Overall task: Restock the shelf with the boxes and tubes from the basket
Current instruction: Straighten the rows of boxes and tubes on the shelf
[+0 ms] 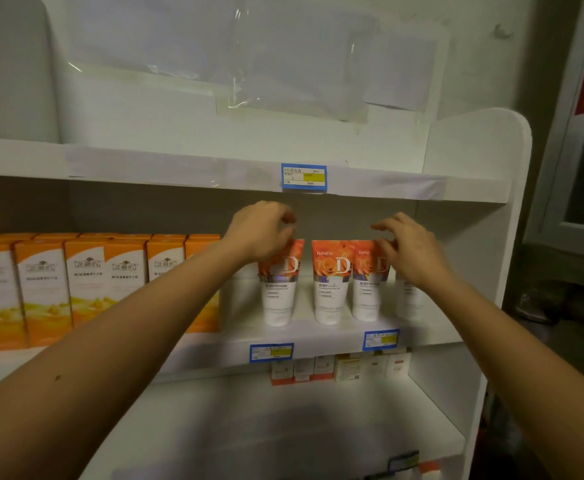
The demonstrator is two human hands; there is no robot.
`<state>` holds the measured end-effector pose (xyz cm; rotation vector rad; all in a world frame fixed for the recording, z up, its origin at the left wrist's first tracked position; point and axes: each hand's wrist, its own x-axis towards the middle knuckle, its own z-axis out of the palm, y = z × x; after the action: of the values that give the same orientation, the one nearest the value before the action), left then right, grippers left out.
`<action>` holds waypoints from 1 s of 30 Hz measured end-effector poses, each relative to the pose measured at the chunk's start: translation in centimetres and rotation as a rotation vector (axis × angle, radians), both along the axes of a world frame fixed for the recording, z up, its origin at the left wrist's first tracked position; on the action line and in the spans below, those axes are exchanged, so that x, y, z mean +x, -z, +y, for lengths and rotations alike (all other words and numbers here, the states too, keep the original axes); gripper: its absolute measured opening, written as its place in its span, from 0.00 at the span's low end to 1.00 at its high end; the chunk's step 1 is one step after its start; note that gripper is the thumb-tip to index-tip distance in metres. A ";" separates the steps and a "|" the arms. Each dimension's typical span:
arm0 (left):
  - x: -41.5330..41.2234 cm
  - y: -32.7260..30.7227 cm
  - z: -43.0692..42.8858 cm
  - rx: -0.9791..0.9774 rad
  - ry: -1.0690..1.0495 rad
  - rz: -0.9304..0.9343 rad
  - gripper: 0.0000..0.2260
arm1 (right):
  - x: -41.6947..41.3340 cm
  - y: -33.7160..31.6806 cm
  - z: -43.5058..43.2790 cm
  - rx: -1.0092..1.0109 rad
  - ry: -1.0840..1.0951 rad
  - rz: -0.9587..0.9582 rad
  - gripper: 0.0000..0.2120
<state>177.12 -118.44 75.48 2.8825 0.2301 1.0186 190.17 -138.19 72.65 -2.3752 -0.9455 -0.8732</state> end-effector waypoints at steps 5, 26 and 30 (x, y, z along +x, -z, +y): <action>-2.9 0.6 1.2 0.148 -0.030 -0.050 0.15 | -3.0 -0.2 2.0 -0.011 -0.098 -0.074 0.12; -22.7 -2.8 16.5 -0.328 -0.362 0.437 0.26 | -18.1 -3.2 22.3 -0.273 -0.627 0.002 0.21; -21.3 -3.9 18.3 -0.222 -0.408 0.659 0.27 | -19.8 -4.6 25.6 -0.448 -0.585 0.061 0.31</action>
<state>155.77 -100.11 79.41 2.9049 0.9265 0.0117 170.35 -112.55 77.27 -2.2241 -1.8346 -0.3847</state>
